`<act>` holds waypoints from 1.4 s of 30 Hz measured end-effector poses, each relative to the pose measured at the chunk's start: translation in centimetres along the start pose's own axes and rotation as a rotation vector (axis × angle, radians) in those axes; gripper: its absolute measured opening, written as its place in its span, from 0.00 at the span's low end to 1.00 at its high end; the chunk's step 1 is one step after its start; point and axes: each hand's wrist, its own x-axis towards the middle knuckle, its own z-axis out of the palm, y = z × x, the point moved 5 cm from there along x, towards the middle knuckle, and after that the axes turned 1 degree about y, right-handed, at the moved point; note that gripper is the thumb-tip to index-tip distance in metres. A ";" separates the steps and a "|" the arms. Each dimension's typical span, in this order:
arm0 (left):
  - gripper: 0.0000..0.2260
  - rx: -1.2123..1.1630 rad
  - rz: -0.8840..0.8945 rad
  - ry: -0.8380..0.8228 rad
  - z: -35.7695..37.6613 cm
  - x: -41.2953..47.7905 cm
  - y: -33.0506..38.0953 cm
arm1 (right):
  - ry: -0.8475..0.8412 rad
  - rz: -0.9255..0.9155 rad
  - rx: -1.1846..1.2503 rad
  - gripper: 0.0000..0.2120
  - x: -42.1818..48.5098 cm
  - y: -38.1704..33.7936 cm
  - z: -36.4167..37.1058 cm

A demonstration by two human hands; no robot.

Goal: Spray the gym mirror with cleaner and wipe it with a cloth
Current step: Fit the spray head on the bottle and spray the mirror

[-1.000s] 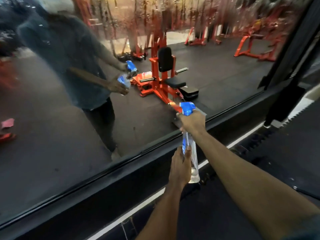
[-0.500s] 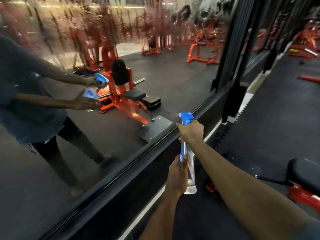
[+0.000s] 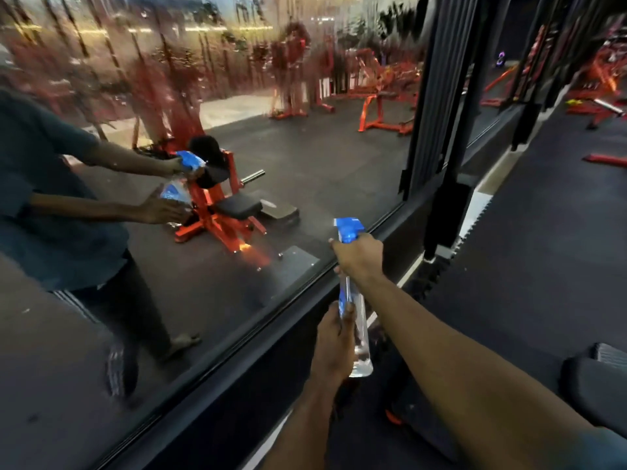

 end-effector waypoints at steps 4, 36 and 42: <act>0.33 -0.021 -0.034 -0.002 2.4 3.5 -0.4 | 0.013 0.029 -0.002 0.17 4.2 1.1 -0.1; 0.32 0.091 -0.022 -0.382 24.6 42.0 -1.0 | 0.299 0.297 -0.124 0.19 46.9 9.4 -7.3; 0.38 0.122 -0.027 -0.366 32.7 49.8 -0.9 | 0.310 0.326 -0.087 0.15 56.3 11.3 -12.0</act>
